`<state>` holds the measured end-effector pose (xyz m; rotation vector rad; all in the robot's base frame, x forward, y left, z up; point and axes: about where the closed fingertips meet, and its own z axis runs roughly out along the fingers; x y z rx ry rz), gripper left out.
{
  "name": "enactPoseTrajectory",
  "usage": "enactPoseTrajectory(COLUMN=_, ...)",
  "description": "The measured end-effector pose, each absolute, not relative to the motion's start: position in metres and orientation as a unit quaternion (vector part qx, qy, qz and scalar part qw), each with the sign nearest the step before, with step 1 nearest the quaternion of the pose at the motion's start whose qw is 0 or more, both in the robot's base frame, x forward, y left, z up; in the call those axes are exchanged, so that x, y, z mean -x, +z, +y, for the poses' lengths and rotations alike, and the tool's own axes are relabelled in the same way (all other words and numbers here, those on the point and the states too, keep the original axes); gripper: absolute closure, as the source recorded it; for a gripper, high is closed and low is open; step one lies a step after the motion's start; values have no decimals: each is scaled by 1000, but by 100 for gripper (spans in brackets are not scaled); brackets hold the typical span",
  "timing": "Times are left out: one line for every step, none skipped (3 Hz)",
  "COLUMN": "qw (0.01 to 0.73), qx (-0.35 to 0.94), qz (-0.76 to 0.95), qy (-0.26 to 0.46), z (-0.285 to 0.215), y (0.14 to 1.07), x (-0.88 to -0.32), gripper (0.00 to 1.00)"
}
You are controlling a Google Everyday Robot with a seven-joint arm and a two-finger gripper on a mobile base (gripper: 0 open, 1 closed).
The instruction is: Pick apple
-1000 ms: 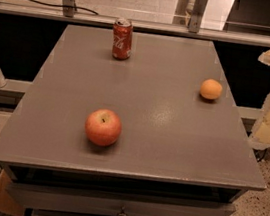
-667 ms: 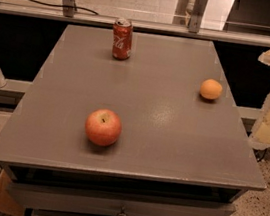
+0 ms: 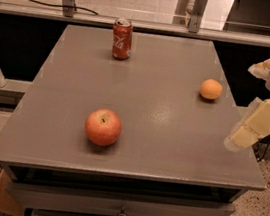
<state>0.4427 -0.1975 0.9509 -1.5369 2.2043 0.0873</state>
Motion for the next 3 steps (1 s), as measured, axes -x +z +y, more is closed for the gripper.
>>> enactPoseTrajectory(qw=272, qx=546, qz=787, qy=93, z=-163, y=940, x=-441, gripper=0)
enactPoseTrajectory(qw=272, qx=546, qz=787, qy=93, z=-163, y=940, x=-441, gripper=0)
enactPoseTrajectory(qw=282, qx=548, qz=780, qy=110, z=-152, y=930, x=-441, gripper=0)
